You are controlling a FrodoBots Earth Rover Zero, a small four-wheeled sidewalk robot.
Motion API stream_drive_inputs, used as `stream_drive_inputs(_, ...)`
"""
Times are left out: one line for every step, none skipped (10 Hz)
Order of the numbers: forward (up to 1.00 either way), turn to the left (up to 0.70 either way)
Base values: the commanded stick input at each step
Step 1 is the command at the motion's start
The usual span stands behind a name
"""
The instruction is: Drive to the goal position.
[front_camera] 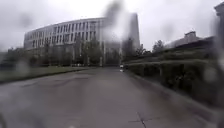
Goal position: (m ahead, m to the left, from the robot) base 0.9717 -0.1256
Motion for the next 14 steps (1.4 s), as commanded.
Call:
stream_drive_inputs(1.00, 0.00)
stream_drive_inputs(1.00, 0.00)
stream_drive_inputs(1.00, 0.00)
stream_drive_inputs(1.00, 0.00)
stream_drive_inputs(1.00, 0.00)
stream_drive_inputs(1.00, 0.00)
stream_drive_inputs(1.00, 0.00)
stream_drive_inputs(1.00, 0.00)
stream_drive_inputs(1.00, 0.00)
stream_drive_inputs(1.00, 0.00)
stream_drive_inputs(1.00, 0.00)
stream_drive_inputs(1.00, -0.09)
stream_drive_inputs(1.00, -0.27)
stream_drive_inputs(1.00, -0.27)
